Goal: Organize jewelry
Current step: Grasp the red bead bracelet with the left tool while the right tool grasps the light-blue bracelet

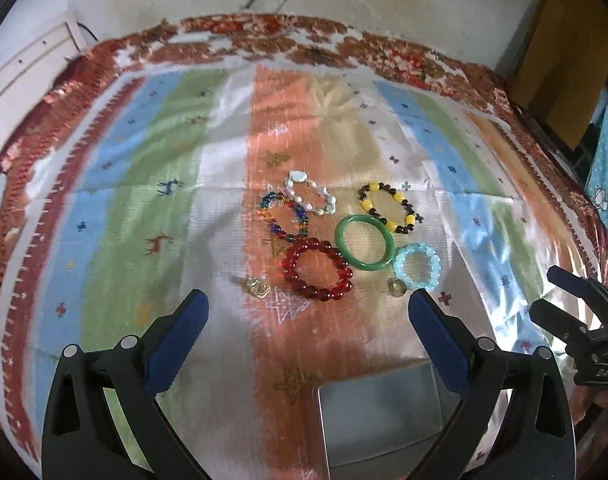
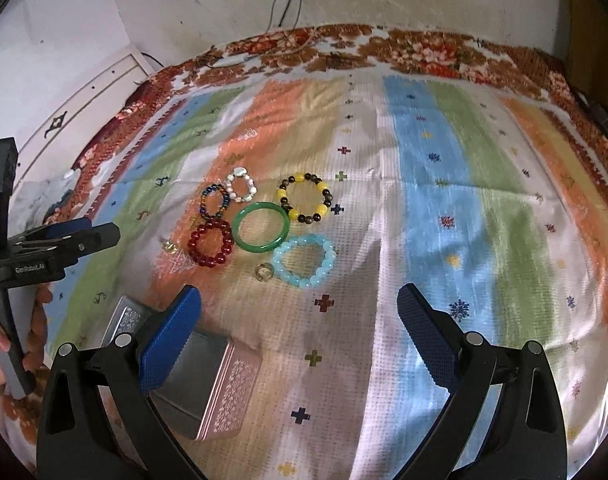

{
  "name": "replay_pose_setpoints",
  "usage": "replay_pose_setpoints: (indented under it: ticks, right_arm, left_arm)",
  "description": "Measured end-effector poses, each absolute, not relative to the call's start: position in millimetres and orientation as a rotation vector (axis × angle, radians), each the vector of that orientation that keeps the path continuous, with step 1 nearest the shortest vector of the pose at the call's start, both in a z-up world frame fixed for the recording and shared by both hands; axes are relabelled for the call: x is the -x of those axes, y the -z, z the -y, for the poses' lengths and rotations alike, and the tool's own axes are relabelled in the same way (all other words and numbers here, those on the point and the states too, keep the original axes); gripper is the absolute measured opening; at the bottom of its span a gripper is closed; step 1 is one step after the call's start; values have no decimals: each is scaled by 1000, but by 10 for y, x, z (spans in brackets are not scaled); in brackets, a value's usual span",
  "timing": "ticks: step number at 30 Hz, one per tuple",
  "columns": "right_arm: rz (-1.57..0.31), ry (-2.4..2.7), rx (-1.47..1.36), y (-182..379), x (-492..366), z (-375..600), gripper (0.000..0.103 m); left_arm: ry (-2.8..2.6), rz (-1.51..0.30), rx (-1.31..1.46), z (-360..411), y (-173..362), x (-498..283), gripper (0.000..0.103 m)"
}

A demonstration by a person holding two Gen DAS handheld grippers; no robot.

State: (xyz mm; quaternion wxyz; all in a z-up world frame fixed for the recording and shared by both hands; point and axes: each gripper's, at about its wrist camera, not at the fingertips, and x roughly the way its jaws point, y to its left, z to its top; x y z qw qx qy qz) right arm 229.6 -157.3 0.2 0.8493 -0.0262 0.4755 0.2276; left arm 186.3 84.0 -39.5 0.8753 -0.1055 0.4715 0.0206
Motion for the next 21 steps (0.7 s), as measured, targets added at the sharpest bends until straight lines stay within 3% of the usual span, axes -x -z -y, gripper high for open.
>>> replay_pose_setpoints:
  ticks: [17, 21]
  right_arm:
    - [-1175, -452, 108, 426, -2830, 1335, 99]
    - [-1211, -450, 119, 543, -2941, 1270, 99]
  left_arm:
    - [-75, -1135, 149, -965, 813, -2377, 97]
    - [-74, -1166, 120, -982, 931, -2498, 88]
